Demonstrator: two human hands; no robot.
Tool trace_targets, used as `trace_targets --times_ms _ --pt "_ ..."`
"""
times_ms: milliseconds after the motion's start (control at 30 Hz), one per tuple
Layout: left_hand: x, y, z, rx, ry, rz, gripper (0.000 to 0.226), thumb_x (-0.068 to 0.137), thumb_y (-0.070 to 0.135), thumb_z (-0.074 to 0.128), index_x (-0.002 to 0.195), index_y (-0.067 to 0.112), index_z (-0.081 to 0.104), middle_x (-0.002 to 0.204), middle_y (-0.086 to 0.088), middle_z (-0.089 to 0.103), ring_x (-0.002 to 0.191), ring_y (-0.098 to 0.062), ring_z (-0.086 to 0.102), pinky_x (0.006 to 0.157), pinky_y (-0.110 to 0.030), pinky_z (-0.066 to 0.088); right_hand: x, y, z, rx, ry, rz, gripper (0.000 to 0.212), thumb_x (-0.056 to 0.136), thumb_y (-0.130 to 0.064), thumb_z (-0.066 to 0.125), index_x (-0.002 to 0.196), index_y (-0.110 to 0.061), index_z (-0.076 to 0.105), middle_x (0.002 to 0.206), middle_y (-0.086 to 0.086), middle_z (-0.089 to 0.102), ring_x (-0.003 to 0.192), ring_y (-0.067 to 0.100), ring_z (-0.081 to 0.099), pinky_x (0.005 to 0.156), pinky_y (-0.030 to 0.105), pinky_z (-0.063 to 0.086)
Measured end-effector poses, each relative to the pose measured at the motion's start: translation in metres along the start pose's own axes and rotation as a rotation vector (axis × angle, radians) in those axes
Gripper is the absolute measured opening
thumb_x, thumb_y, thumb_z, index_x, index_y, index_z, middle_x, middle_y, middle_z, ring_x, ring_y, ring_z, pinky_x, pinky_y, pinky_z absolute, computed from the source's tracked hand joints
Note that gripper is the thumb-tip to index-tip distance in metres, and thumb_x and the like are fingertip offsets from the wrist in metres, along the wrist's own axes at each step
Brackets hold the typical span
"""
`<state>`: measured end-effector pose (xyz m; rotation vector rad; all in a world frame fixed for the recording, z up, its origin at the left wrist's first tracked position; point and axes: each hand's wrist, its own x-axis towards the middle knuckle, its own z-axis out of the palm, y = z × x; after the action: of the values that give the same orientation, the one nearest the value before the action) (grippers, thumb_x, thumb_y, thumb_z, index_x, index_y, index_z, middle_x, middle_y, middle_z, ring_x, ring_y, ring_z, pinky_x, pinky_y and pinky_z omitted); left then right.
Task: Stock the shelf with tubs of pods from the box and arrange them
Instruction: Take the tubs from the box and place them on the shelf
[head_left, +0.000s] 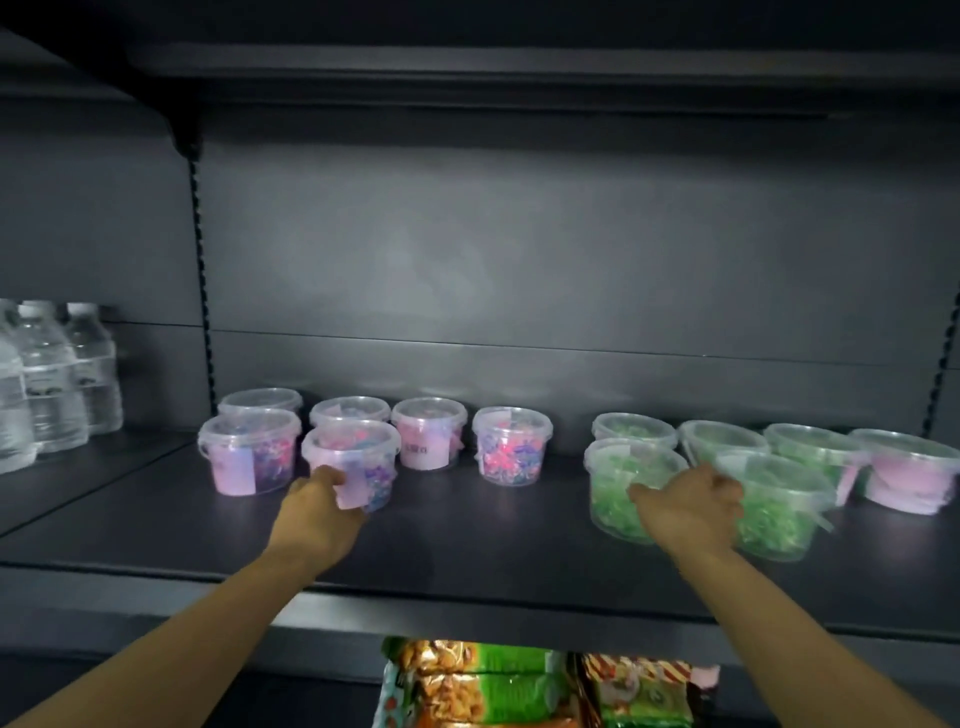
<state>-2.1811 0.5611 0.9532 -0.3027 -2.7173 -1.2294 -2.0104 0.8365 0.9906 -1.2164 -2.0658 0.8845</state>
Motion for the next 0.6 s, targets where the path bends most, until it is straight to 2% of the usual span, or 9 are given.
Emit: trace_targets --times_ms 100,233,433,600 --pt "-0.014 0.009 -0.009 0.147 -0.049 0.109 0.052 0.081 0.018 0.068 0.128 0.014 0.046 0.129 -0.016 0.049 0.112 -0.032 0.055 0.097 -0.037 0.047 -0.024 0.0 0.0 -0.245 0.003 -0.323 0.081 0.082 -0.034 0.064 0.143 -0.009 0.018 0.147 0.019 0.017 0.135 0.039 0.018 0.111 0.044 0.023" --pt "-0.034 0.022 -0.024 0.339 -0.073 0.212 0.053 0.084 0.022 0.063 0.132 0.015 0.042 0.131 -0.014 0.047 0.117 -0.032 0.051 0.099 -0.037 0.045 -0.053 -0.01 0.012 -0.388 -0.159 -0.61 0.073 0.086 -0.037 0.06 0.144 -0.012 0.023 0.144 0.015 0.028 0.132 0.033 0.024 0.108 0.038 0.028" --pt "-0.075 0.012 -0.048 0.552 -0.109 0.301 0.054 0.084 0.024 0.06 0.133 0.011 0.042 0.128 -0.013 0.047 0.119 -0.035 0.047 0.093 -0.046 0.046 -0.111 -0.031 0.044 -0.393 -0.302 -0.878 0.066 0.086 -0.035 0.06 0.14 -0.012 0.029 0.14 0.012 0.032 0.128 0.032 0.029 0.104 0.038 0.032" --pt "-0.116 -0.027 -0.06 0.591 -0.12 0.221 0.051 0.086 0.023 0.058 0.133 0.013 0.042 0.131 -0.012 0.045 0.121 -0.033 0.046 0.093 -0.045 0.046 -0.16 -0.032 0.08 -0.312 -0.417 -1.053 0.06 0.087 -0.028 0.06 0.138 -0.008 0.034 0.135 0.014 0.036 0.127 0.033 0.032 0.106 0.04 0.032"
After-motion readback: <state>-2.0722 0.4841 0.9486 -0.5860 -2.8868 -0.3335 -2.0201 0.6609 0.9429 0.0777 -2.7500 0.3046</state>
